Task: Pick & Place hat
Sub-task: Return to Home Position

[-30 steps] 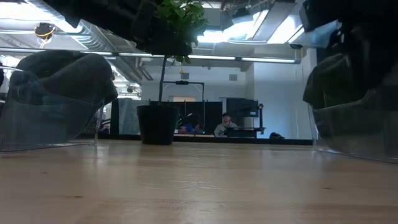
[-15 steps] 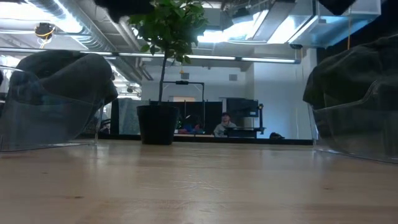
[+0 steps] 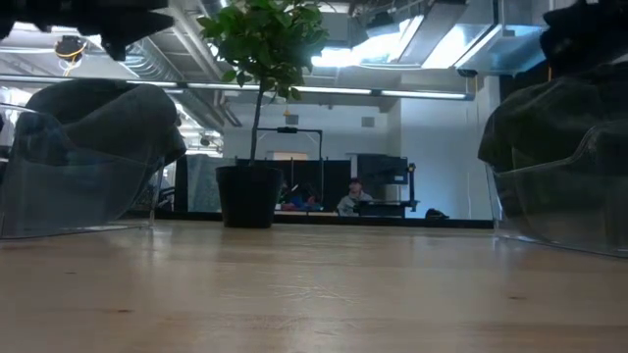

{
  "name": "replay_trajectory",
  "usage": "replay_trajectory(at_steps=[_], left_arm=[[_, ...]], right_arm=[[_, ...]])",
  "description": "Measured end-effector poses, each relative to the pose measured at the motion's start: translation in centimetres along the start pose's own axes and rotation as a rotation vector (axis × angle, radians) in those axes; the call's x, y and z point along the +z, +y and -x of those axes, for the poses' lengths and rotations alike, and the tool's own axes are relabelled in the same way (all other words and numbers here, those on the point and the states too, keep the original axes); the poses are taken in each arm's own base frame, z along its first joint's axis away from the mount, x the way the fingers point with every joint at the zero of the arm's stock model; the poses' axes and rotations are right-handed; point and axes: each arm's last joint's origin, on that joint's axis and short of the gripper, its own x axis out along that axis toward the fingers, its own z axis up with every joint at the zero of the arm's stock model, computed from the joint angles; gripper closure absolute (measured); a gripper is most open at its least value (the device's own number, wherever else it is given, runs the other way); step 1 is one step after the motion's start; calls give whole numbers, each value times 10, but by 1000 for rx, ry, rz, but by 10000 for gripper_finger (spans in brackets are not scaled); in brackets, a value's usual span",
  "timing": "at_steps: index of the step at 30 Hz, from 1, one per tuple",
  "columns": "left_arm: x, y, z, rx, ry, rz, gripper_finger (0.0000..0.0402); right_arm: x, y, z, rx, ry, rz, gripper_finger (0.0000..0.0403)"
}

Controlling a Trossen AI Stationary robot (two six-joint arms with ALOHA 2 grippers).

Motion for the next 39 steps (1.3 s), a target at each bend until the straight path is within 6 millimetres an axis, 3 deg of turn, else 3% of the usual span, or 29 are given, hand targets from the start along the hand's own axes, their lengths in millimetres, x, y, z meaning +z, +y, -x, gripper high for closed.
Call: replay_trajectory(at_steps=[10, 19, 30, 39], left_arm=[[-23, 25, 30, -46, -128, 101, 234], [-44, 22, 27, -51, -67, 97, 235], [-66, 14, 26, -292, 16, 28, 232], [-68, 13, 26, -310, 26, 38, 233]], right_arm=[[-33, -17, 18, 39, -152, 22, 237], [-50, -16, 8, 67, -133, 67, 237], [-72, -16, -6, 105, -108, 87, 237], [-82, -17, -9, 102, -77, 96, 237]])
